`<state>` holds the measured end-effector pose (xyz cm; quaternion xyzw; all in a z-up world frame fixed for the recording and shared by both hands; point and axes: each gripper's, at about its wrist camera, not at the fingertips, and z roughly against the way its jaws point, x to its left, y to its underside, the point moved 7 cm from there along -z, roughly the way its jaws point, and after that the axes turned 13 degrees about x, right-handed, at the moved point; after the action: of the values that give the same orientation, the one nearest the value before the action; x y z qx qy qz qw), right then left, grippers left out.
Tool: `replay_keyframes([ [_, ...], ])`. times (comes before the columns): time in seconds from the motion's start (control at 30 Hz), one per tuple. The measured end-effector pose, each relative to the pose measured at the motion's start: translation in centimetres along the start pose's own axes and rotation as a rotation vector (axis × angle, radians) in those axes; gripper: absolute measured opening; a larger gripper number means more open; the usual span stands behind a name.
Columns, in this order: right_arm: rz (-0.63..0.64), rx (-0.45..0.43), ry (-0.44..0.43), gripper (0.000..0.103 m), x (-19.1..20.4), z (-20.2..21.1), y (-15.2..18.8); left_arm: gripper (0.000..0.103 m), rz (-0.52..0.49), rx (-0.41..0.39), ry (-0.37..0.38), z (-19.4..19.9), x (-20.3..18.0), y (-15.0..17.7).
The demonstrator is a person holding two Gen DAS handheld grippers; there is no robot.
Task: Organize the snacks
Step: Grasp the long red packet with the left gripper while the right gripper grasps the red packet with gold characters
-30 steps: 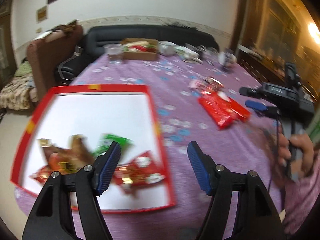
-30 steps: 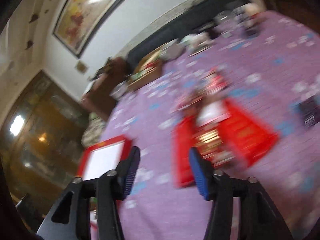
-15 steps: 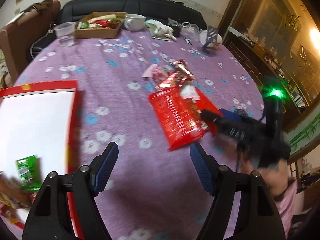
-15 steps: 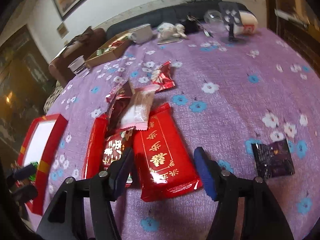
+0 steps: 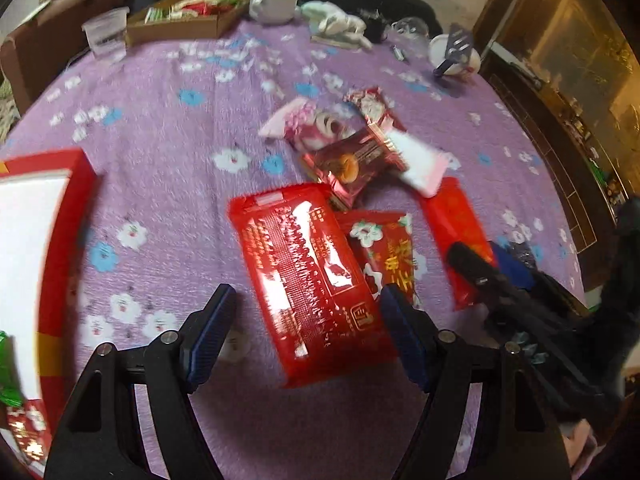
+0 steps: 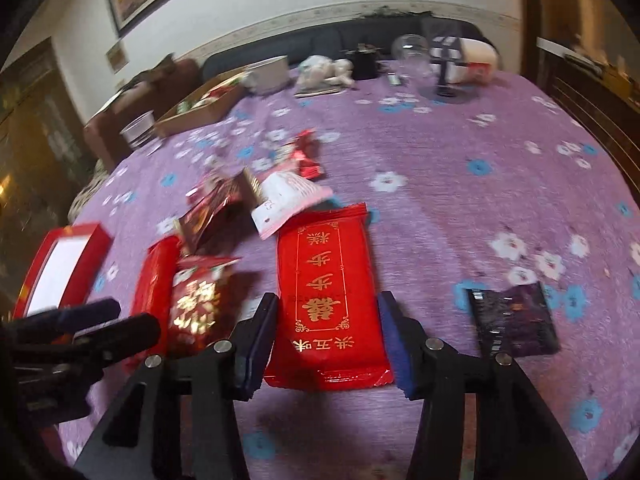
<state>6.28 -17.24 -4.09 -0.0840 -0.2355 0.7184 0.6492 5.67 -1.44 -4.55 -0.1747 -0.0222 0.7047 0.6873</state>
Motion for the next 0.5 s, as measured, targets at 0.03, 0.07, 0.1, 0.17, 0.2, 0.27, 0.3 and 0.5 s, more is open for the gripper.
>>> replay_keyframes([
  [0.03, -0.019, -0.001, -0.012, 0.052, -0.4, 0.1, -0.1, 0.078, -0.007, -0.019, -0.012, 0.0, -0.2, 0.0],
  [0.07, -0.033, -0.002, -0.020, 0.052, -0.6, 0.1, -0.2, 0.078, -0.014, -0.018, -0.028, -0.2, -0.3, -0.1],
  [0.1, -0.042, -0.002, -0.027, 0.052, -0.8, 0.1, -0.2, 0.079, -0.031, -0.028, -0.049, -0.3, -0.5, 0.0],
  [0.17, -0.053, -0.003, -0.037, 0.052, -0.9, 0.2, -0.3, 0.079, -0.054, -0.039, -0.077, -0.5, -0.7, 0.1],
  [0.2, -0.054, -0.002, -0.038, 0.052, -0.9, 0.2, -0.3, 0.079, -0.066, -0.046, -0.087, -0.5, -0.8, 0.1],
  [0.27, -0.055, -0.002, -0.038, 0.052, -1.0, 0.2, -0.3, 0.078, -0.092, -0.061, -0.101, -0.5, -0.8, 0.2],
  [0.3, -0.056, -0.002, -0.040, 0.052, -1.0, 0.2, -0.3, 0.073, -0.105, -0.070, -0.110, -0.5, -0.6, 0.3],
  [0.5, -0.047, -0.004, -0.036, 0.052, -0.9, 0.1, -0.3, 0.044, -0.147, -0.075, -0.115, 0.2, 1.1, 0.4],
])
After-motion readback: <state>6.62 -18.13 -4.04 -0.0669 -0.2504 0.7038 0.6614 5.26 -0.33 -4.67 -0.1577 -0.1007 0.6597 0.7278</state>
